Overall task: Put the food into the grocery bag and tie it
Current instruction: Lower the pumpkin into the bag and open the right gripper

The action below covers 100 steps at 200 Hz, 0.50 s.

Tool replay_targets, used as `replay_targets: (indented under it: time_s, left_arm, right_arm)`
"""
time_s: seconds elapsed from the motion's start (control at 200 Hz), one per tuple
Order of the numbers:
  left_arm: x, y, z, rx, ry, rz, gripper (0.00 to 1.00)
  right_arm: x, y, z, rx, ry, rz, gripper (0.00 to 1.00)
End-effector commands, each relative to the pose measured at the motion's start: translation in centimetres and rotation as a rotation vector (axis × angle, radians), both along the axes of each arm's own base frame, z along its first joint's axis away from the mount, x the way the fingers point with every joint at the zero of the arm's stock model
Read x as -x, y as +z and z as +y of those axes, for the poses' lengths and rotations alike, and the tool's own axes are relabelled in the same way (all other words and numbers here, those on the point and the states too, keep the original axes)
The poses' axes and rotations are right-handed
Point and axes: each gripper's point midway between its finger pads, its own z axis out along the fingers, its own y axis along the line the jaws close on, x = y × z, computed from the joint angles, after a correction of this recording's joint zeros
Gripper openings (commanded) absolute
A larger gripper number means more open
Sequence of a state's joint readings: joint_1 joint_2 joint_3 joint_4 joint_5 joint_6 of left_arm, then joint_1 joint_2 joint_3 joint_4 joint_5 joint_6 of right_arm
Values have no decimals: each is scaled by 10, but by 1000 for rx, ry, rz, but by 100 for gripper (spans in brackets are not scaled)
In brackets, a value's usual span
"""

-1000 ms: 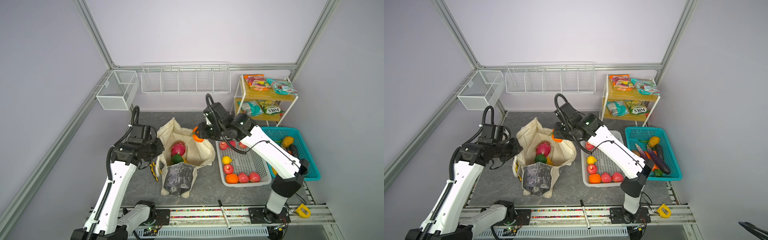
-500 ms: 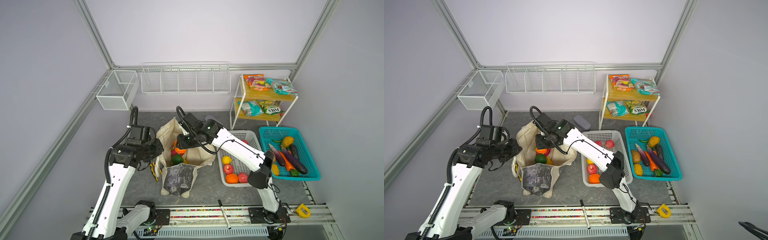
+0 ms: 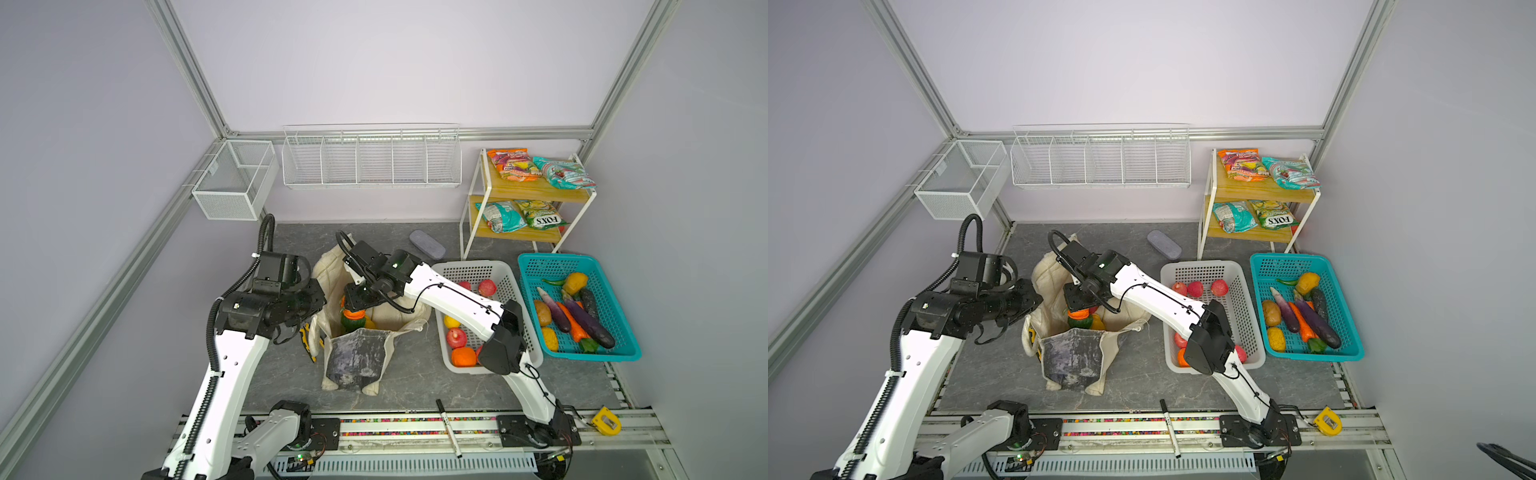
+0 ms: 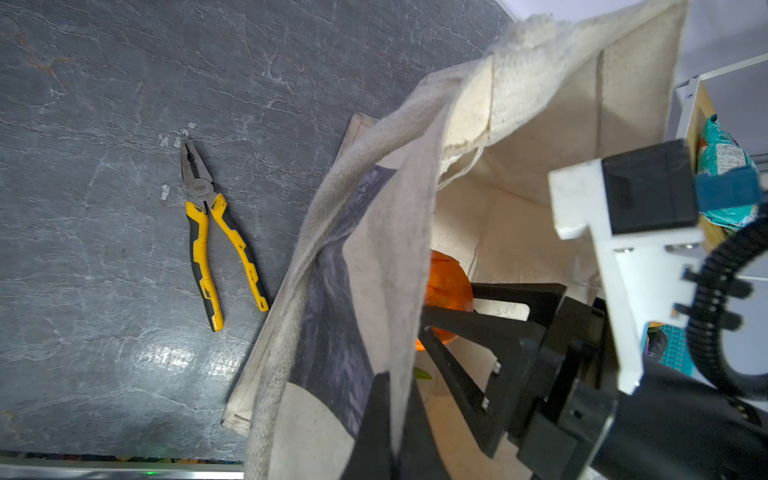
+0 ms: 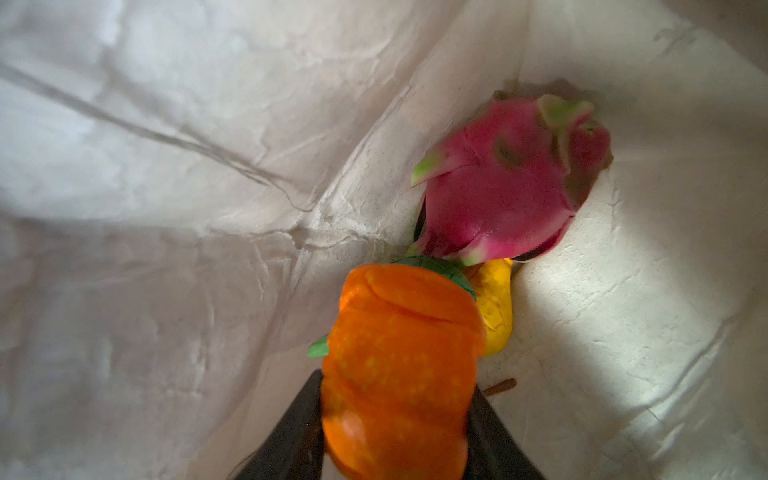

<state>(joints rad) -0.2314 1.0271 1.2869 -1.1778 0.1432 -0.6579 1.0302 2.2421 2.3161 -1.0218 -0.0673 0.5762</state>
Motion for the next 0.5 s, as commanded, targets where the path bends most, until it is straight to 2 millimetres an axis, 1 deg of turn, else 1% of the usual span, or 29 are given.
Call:
replay_targets:
  time_s: [0.0,0.115,0.255,0.33,0.495]
  left_arm:
    - [3,10,1,0,2,-24,0]
    - [3,10,1,-5,1,-23,0]
    - [3,9,2,-9,2,-19,0]
    - [2,10,2,-8,2,-22,0]
    - [0,9,1,-13,0,-20,0]
  right_arm:
    - [4,-32,-4,85,57,13,46]
    - [6,-51,-9,130,82,24,47]
    - [6,-65,-13,169,99,21,48]
    - [6,-69,-15,178,107,22,49]
    - [7,-70,-13,166,130,24,51]
